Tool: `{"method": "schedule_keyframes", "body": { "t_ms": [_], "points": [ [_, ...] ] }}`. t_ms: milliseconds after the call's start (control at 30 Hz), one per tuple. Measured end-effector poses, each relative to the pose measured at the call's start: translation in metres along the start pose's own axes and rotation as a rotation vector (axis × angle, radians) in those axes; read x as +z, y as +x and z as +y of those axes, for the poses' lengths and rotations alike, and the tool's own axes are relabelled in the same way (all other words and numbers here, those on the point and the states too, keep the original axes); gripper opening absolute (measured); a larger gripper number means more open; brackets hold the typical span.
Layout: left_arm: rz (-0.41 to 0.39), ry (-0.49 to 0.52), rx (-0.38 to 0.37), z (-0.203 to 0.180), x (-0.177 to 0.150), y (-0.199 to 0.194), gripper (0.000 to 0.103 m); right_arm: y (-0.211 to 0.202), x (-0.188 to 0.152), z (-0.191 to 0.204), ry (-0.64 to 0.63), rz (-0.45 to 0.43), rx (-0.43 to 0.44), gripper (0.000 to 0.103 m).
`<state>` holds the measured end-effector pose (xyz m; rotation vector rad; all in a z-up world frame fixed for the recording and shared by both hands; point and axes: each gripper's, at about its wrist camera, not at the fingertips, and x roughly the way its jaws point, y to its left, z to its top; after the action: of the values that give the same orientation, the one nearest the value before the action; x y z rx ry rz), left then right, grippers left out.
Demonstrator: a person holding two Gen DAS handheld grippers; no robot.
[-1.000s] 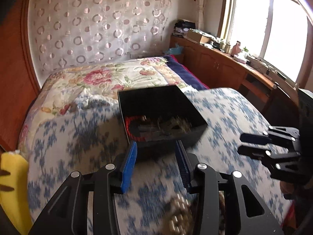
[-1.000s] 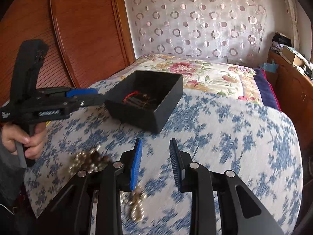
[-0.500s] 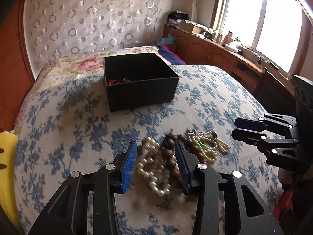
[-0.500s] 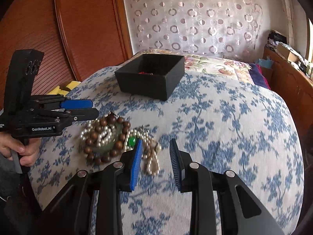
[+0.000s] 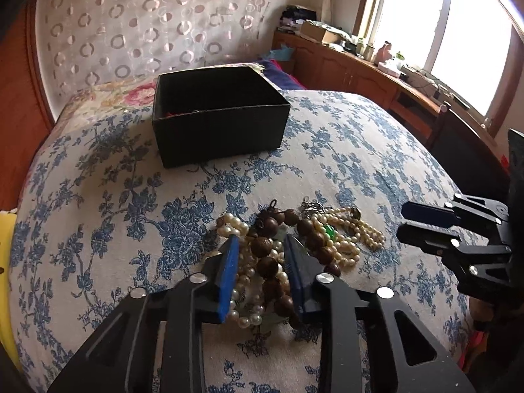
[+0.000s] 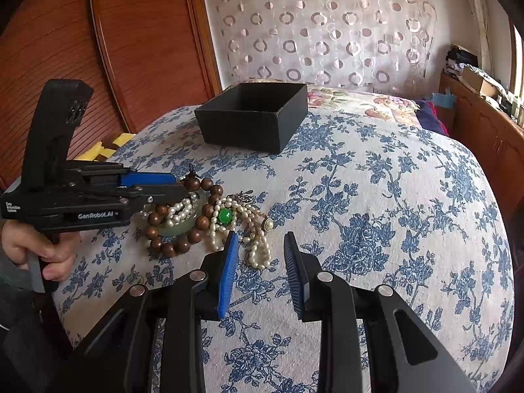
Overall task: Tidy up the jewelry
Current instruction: 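Grasp the brown wooden bead bracelet from the pile with the left tool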
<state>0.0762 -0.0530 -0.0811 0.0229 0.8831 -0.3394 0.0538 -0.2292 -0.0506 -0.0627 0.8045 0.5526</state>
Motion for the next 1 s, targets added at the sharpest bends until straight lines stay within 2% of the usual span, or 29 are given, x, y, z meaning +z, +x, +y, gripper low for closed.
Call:
{"method": "schedule_keyframes", "body": {
  "t_ms": [33,200,567,767,1000],
  "points": [
    [0.000,0.000,-0.001,0.000,0.000,0.000,0.012,-0.001,-0.001,0.000,-0.001,0.000,0.001,0.031],
    [-0.016,0.028,0.022,-0.002,-0.001,-0.003,0.012,-0.001,-0.002,0.000,-0.002,0.002,0.002,0.031],
    [-0.173,0.016,-0.005,0.000,-0.002,-0.062,0.012,0.010,0.002,0.005,-0.030,0.026,-0.017,0.031],
    [-0.227,-0.005,-0.011,0.009,-0.004,-0.085,0.012,0.020,0.006,0.009,-0.059,0.056,-0.027,0.027],
    [-0.268,-0.020,0.006,0.017,-0.005,-0.105,0.012,0.030,0.025,0.009,-0.081,0.055,-0.032,0.022]
  ]
}}
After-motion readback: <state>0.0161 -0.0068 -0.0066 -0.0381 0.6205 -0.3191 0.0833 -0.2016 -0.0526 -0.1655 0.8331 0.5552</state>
